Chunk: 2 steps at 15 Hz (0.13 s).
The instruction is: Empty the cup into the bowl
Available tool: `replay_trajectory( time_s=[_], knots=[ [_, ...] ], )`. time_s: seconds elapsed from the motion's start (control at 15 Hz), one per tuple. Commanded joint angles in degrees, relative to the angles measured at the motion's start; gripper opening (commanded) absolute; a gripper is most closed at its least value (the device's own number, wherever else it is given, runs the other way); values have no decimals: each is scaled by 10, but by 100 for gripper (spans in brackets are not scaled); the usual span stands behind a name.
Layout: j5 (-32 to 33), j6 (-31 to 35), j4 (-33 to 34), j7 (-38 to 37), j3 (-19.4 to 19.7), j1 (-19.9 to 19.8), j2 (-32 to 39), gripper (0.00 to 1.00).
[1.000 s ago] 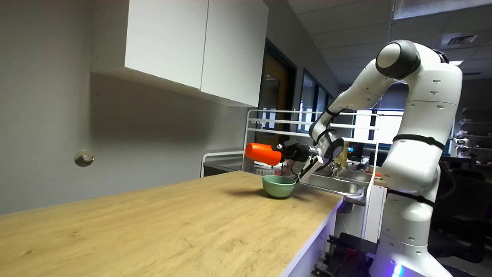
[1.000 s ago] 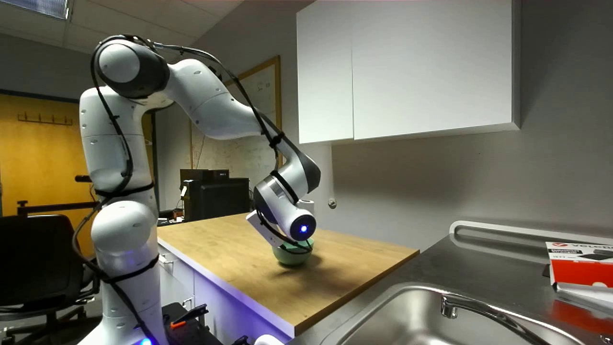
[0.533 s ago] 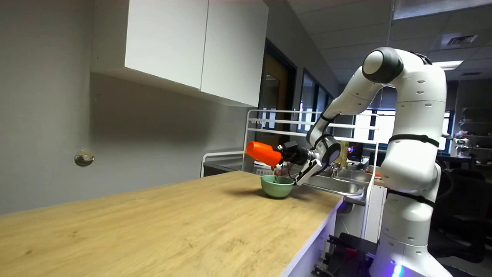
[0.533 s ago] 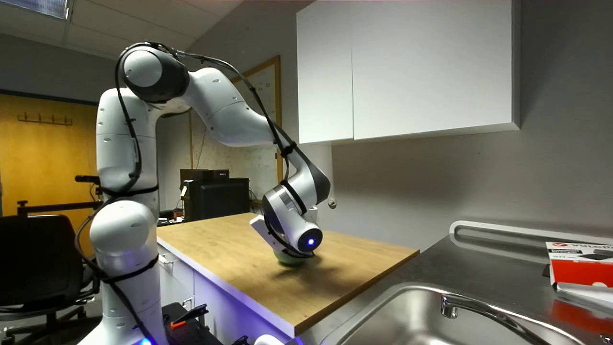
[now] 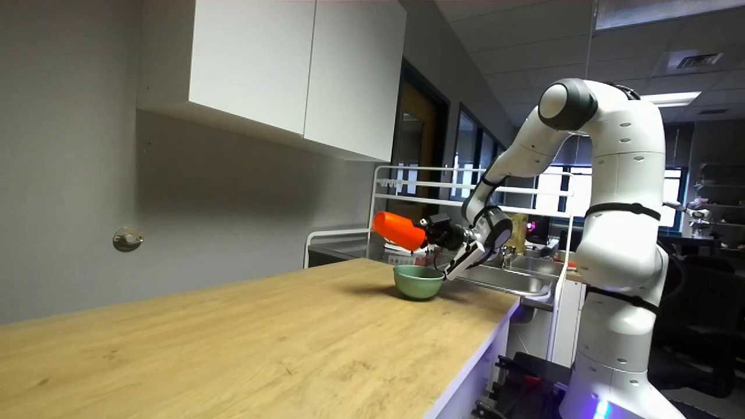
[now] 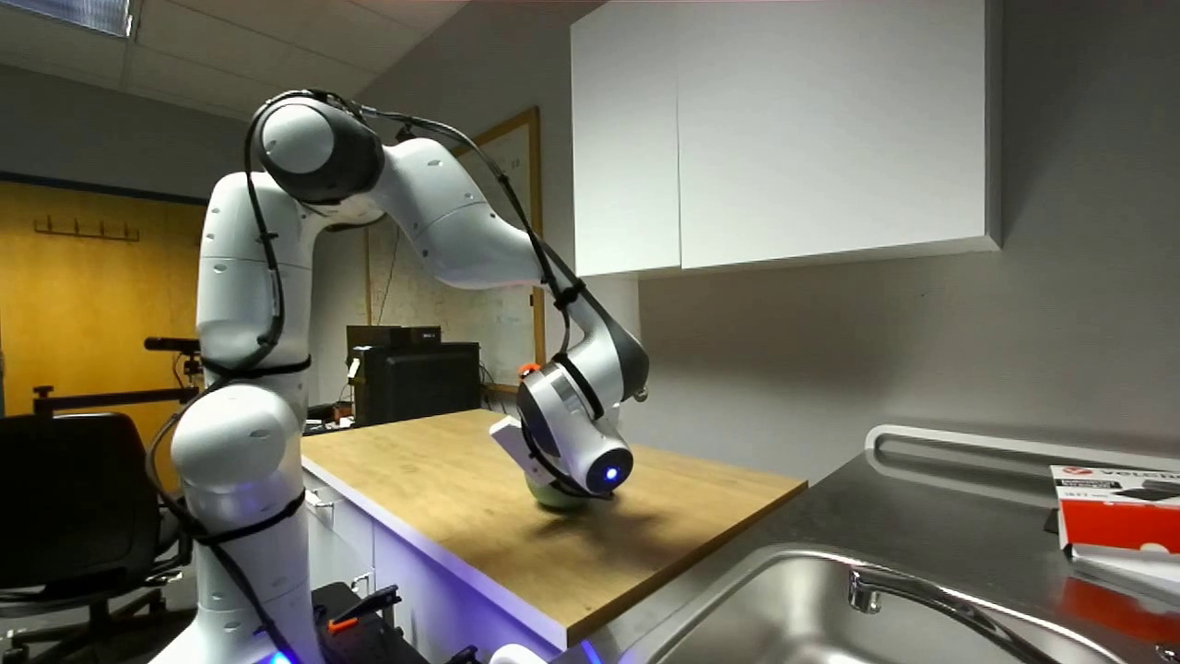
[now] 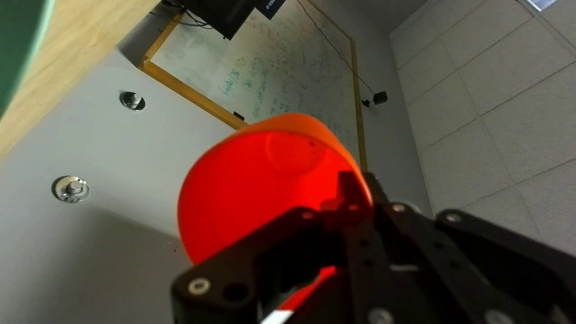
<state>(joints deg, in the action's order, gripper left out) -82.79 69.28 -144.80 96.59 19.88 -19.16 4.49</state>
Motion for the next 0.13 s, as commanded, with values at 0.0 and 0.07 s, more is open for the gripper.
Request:
replay_trajectory(
  time_s=[0.0, 0.07],
  knots=[
    [1, -20, 23, 7, 1, -3, 16, 1],
    [-1, -18, 25, 4, 1, -3, 16, 1]
  ],
)
